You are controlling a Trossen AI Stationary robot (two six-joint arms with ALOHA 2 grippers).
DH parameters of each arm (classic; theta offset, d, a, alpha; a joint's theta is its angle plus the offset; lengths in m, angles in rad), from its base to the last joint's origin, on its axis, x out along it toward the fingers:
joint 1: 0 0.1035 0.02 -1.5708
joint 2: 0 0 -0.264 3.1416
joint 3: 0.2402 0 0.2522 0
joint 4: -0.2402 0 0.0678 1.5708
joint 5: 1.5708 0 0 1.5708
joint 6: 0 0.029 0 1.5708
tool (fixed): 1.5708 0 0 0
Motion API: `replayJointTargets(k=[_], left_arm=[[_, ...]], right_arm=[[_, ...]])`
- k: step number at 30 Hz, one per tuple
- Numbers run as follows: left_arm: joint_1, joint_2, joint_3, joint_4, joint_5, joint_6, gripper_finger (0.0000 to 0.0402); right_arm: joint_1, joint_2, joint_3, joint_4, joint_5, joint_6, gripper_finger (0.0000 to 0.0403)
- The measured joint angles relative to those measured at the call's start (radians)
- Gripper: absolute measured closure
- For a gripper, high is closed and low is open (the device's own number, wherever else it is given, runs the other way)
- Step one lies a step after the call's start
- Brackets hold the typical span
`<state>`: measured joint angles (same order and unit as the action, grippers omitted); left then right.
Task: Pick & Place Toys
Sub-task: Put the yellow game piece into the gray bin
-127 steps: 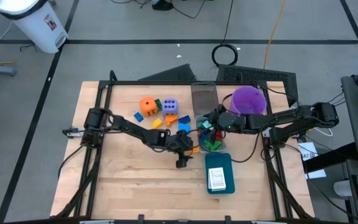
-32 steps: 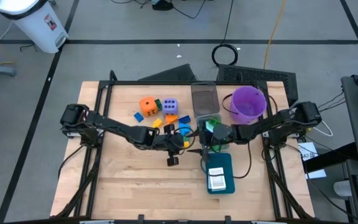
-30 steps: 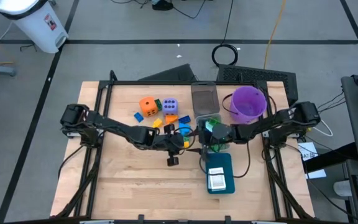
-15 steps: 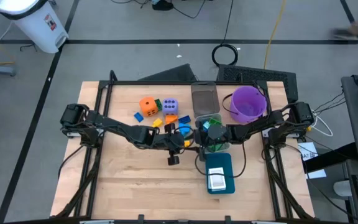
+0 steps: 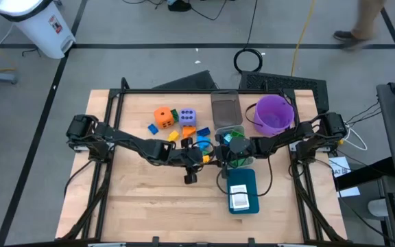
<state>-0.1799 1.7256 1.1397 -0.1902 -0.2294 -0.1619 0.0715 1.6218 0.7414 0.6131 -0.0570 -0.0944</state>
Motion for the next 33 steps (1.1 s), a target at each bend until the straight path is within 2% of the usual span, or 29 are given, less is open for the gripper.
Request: replayJointTargets(k=[6,11,17,27,30,33], left_arm=[[0.001,0.0,0.001,0.02,-0.003,0.003,0.0202],[0.001,-0.008,0.003,0.028,-0.005,0.002,0.02],[0.001,-0.007,0.001,0.019,0.003,0.001,0.0208],[0.002,-0.006,0.001,0.008,0.003,0.001,0.0198],[0.001,-0.006,0.001,0.008,0.003,0.001,0.02],[0.002,-0.006,0.001,0.009,0.003,0.001,0.0206]], right_arm=[[-0.001,-0.066,0.0,-0.086,0.004,-0.005,0.0341],[0.0,-0.177,0.002,-0.224,0.042,0.001,0.034],[-0.001,-0.319,0.004,-0.481,0.117,0.068,0.0341],[0.0,-0.469,0.003,-0.963,0.108,0.322,0.0335],[0.0,-0.47,0.003,-1.03,0.108,0.36,0.0334],[0.0,-0.47,-0.015,-1.005,0.108,0.358,0.0333]])
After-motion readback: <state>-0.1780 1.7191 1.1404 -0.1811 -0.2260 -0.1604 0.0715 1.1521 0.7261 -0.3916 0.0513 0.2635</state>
